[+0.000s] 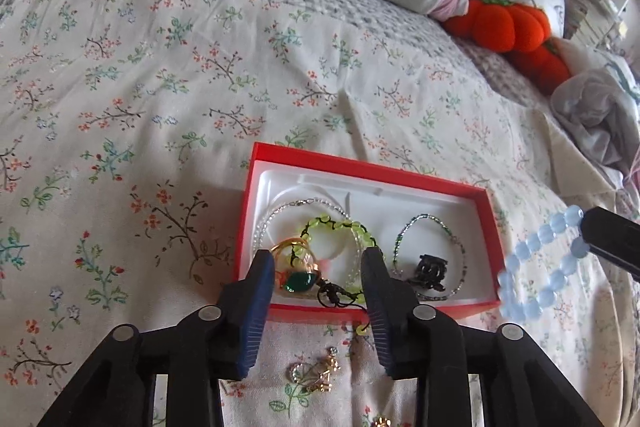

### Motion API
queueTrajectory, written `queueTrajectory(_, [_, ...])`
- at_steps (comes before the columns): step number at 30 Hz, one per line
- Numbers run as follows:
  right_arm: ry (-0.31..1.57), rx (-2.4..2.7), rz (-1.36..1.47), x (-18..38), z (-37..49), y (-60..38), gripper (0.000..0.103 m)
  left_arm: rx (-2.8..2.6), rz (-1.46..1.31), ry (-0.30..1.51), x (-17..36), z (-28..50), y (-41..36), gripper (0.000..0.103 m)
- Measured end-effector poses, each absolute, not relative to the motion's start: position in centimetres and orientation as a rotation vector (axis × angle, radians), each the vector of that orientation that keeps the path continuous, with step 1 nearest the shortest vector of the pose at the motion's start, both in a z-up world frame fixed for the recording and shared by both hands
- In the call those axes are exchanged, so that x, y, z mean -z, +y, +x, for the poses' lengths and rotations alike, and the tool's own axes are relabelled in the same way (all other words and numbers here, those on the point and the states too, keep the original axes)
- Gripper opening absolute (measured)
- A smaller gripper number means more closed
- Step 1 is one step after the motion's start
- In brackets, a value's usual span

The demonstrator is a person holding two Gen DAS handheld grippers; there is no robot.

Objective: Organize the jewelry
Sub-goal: 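Lift the blue bracelet and gold rings toward the red box, then lower both items into the red box and open both grippers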

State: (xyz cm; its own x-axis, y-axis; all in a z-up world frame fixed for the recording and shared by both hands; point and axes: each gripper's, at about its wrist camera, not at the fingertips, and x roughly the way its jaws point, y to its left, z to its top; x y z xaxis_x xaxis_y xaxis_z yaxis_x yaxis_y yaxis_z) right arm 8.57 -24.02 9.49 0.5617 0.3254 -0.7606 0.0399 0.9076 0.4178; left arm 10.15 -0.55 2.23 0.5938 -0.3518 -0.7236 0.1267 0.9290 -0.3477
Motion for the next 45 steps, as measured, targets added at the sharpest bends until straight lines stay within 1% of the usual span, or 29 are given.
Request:
queueTrajectory(7, [0.949,-0.185,0.357,-10.2,9.4,-21.5,0.012,0.199,-0.263,0.903,-3.3,8.9,1.4,0.04])
queueTrajectory(18, [0.982,-0.226,0.262,-8.5,11.0,-15.9,0.012,0.138,-0.256,0.977,-1.8,8.3,3.6,0.041])
queueTrajectory(31, [1.059,-0.089,0.226,-4.7,12.3,-19.3,0.012,0.138,-0.233,0.997,-1.3,8.1,2.7,0.041])
queueTrajectory(36, [1.058,-0.09,0.228,-4.3,12.4,-20.1,0.013,0.137,-0.217,1.008,-1.2,8.0,2.5,0.041])
queueTrajectory(37, [1.054,-0.087,0.23,-4.3,12.5,-20.3,0.013,0.138,-0.214,1.01,-1.2,8.0,2.4,0.041])
queueTrajectory(38, [1.053,-0.081,0.235,-4.3,12.5,-20.5,0.013,0.138,-0.209,1.013,-1.2,7.9,2.3,0.045])
queueTrajectory(39, [1.06,-0.073,0.237,-4.3,12.5,-20.6,0.014,0.137,-0.205,1.015,-1.2,7.9,2.3,0.05])
queueTrajectory(40, [1.066,-0.072,0.243,-4.3,12.4,-20.9,0.016,0.137,-0.199,1.016,-1.2,7.8,2.3,0.052])
queueTrajectory(42, [1.072,-0.085,0.258,-4.5,12.0,-21.1,0.031,0.136,-0.189,1.024,-1.2,7.7,2.4,0.056])
queueTrajectory(44, [1.085,-0.097,0.269,-4.6,11.4,-21.4,0.036,0.143,-0.193,1.048,-1.1,7.5,2.5,0.059])
queueTrajectory(45, [1.09,-0.102,0.266,-4.7,11.1,-21.4,0.037,0.145,-0.197,1.058,-1.0,7.3,2.5,0.062])
